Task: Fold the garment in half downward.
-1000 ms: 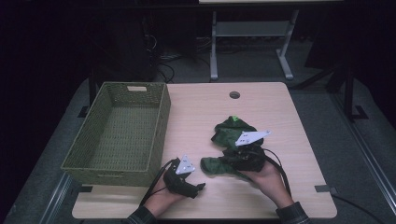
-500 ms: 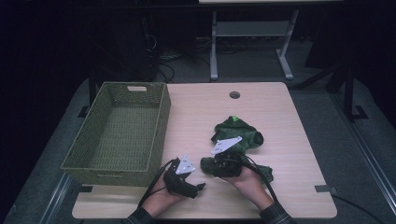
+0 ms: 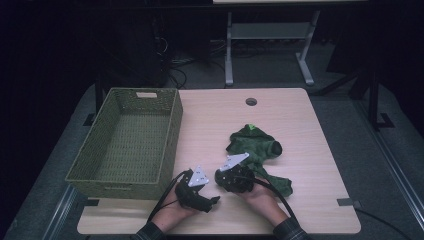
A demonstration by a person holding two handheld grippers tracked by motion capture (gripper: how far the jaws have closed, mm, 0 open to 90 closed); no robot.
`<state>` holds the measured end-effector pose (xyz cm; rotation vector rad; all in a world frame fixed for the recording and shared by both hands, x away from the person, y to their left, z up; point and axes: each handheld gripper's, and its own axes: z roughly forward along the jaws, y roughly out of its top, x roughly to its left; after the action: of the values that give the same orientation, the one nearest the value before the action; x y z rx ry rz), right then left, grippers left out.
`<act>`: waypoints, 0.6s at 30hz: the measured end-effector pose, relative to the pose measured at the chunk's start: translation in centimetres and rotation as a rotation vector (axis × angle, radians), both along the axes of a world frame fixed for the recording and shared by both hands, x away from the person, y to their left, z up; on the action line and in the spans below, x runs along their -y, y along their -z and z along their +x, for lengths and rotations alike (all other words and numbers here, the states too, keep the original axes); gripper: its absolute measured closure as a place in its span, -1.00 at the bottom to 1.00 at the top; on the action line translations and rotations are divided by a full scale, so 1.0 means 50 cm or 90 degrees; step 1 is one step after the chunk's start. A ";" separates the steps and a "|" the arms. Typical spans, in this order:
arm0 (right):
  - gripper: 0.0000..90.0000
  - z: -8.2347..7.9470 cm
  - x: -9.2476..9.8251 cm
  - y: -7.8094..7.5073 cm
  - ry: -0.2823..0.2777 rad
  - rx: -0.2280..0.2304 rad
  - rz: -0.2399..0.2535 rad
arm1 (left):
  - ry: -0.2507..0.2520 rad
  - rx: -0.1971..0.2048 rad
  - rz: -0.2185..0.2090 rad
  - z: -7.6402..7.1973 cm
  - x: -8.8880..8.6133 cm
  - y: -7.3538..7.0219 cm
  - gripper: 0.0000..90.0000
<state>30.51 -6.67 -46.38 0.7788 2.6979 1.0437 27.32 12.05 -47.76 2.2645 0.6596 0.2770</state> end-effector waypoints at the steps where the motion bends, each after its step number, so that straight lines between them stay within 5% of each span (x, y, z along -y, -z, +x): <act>1: 0.87 -0.003 -0.001 0.001 0.002 0.006 -0.002 | 0.000 0.000 0.001 0.000 0.000 0.000 -0.72; 7: 0.92 -0.004 0.003 -0.003 -0.010 -0.012 0.004 | 0.002 0.001 0.002 0.001 0.000 0.000 -0.72; 18: 0.91 -0.021 0.035 -0.049 -0.018 -0.011 0.087 | -0.001 -0.001 -0.003 0.000 0.001 0.000 -0.72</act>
<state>29.45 -8.42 -43.91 0.7759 2.6824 1.2444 27.33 11.99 -47.78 2.2595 0.6616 0.2738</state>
